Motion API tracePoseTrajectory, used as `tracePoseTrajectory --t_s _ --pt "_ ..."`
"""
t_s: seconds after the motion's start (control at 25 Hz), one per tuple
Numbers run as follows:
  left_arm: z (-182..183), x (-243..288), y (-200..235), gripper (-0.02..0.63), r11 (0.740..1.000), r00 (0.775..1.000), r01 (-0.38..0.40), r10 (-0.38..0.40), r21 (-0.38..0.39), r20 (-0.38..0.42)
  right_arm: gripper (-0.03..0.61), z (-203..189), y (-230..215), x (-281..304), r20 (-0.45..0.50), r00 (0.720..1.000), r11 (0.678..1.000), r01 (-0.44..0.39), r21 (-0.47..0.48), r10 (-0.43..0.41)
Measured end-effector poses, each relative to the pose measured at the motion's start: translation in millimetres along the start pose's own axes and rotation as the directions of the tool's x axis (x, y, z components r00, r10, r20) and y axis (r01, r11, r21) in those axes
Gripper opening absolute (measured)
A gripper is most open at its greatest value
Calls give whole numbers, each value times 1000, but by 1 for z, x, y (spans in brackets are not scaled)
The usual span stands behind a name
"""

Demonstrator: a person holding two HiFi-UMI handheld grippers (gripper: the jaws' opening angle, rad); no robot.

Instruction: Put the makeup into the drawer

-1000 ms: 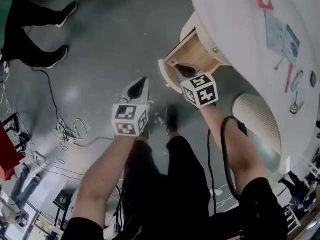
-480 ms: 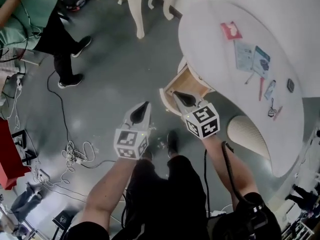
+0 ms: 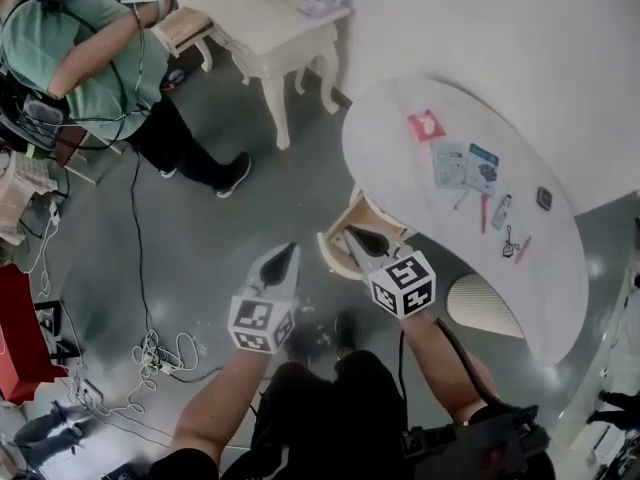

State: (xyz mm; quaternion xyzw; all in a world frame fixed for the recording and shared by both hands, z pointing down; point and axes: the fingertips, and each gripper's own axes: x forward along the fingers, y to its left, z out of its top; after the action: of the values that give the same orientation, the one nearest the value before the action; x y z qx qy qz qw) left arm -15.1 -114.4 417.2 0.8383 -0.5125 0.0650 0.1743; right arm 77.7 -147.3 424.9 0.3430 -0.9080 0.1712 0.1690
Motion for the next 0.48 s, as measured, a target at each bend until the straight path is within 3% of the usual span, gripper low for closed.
tracePoseTrajectory --t_s 0.16,0.48 --pt "38 -20 -9 0 999 998 28 -30 37 53 2 34 16 -25 67 998 1000 -6 20 5" --pt "108 -53 -24 0 995 984 51 -65 87 163 2 106 40 -68 214 977 999 28 -41 -19"
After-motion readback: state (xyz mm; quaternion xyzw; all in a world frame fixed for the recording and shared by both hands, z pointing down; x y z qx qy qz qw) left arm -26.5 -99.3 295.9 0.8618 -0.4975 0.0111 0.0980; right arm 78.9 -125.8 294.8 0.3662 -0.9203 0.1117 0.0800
